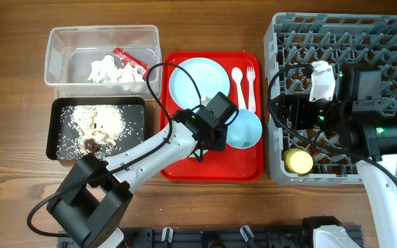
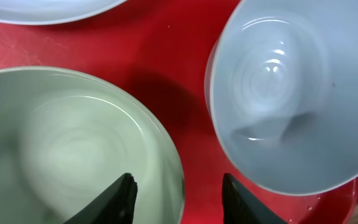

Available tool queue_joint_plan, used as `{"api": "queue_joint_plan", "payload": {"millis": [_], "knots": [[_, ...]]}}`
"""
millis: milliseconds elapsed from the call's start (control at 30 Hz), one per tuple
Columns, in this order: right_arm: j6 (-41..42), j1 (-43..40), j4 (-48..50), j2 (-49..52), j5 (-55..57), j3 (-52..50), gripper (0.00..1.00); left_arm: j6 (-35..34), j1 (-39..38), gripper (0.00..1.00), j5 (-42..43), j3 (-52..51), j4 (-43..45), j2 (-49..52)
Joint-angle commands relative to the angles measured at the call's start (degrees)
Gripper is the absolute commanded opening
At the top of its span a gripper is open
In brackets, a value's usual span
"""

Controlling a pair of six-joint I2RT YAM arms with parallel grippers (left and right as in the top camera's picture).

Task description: Sort waste into correct bins and load items into the dishwasher rack

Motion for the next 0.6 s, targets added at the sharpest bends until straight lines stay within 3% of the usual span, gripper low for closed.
{"api": "queue_joint_plan", "payload": {"millis": [0, 167, 333, 467, 567], "knots": [[1.5, 0.3, 0.4, 0.2, -0.5, 1.1, 1.0, -0.5, 1.7, 0.48, 2.2, 2.3, -0.5, -3.0], [9.0, 0.3, 0.8, 1.2, -0.6, 1.0, 0.99, -0.5, 8.3, 0.55, 6.8, 3.2, -3.8, -10.6], [11.5, 2.3, 1.8, 5.0, -3.1, 1.0, 0.91, -0.5, 16.9, 0.61, 7.8, 3.2, -8.9, -18.5], [14.3, 9.7, 4.5, 9.4, -3.1, 1.0, 0.84, -0.3, 24.6, 0.7, 7.8, 3.2, -11.6, -23.9], [18.0, 16.9, 7.4, 12.6, 0.1, 1.0, 0.83, -0.3, 30.5, 0.75, 7.8, 3.2, -13.3, -26.2]]}}
